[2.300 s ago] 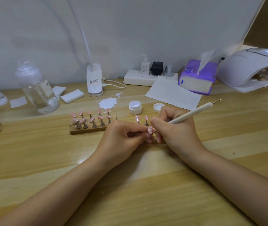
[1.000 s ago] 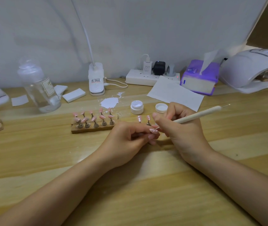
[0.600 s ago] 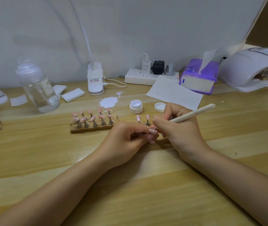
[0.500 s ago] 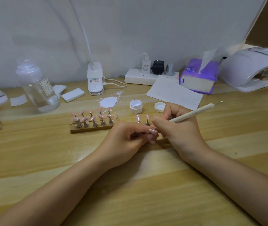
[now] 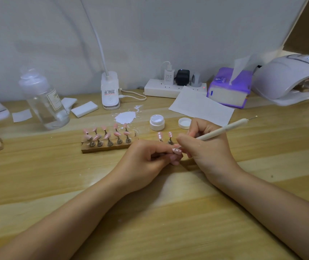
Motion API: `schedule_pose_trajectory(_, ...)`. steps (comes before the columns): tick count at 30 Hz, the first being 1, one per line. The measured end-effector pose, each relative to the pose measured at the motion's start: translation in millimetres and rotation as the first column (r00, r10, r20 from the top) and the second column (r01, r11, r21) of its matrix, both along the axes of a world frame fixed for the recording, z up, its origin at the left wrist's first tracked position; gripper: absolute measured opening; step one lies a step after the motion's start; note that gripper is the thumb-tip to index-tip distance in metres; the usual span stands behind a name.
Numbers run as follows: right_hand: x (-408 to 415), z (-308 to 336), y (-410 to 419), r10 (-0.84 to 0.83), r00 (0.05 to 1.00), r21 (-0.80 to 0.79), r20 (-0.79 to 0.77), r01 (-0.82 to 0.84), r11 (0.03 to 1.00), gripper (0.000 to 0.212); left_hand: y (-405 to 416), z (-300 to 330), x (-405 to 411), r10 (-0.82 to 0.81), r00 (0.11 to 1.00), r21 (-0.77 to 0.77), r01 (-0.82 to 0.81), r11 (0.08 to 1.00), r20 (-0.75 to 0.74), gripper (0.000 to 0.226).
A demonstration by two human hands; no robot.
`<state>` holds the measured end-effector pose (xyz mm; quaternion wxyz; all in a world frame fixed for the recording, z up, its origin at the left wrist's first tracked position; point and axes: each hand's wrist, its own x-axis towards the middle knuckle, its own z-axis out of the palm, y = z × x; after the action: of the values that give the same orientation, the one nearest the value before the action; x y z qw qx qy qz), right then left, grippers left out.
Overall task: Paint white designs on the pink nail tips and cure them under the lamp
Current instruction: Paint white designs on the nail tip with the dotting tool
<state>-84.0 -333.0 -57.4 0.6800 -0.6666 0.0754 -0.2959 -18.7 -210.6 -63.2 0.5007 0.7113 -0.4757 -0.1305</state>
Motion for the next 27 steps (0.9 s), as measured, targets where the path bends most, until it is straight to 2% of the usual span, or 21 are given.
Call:
schedule_pose_trajectory(6,-1,-1,1,0.019,1.000,0.003,0.018,-0.019,1.000,0.040,0,-1,1,0.008,1.000,-0.003,-0.008,1.000,0.007,0.027)
schedule_pose_trajectory(11,-1,-2,-2,-0.081,0.996,0.035,0.046,0.080,0.996,0.041,0,-3,1,0.032,0.999,-0.013,-0.032,0.999,-0.023,0.018)
schedule_pose_trajectory(14,-2,3,-3,-0.184,0.978,0.040,0.102,0.181,0.983,0.037,0,-3,0,0.066,0.992,-0.051,-0.072,0.996,-0.110,0.018)
schedule_pose_trajectory(17,-4,9,-7,-0.193,0.972,0.080,0.135,0.183,0.980,0.031,1,0,-3,0.097,0.961,-0.120,-0.132,0.984,-0.259,0.011)
schedule_pose_trajectory(20,-7,9,-9,-0.179,0.978,-0.007,0.110,0.181,0.983,0.044,3,4,-5,0.108,0.956,-0.173,-0.159,0.972,-0.271,0.010)
schedule_pose_trajectory(22,-8,8,-10,-0.158,0.980,-0.087,0.117,0.169,0.982,0.043,4,7,-5,0.121,0.949,-0.195,-0.183,0.963,-0.292,0.009)
schedule_pose_trajectory(25,-9,7,-12,-0.075,0.984,-0.333,0.161,0.126,0.934,0.021,4,7,-6,0.128,0.939,-0.219,-0.205,0.954,-0.320,0.009)
schedule_pose_trajectory(27,-11,6,-13,0.015,0.989,-0.464,0.150,0.057,0.884,0.034,4,8,-6,0.125,0.941,-0.245,-0.208,0.947,-0.316,0.011)
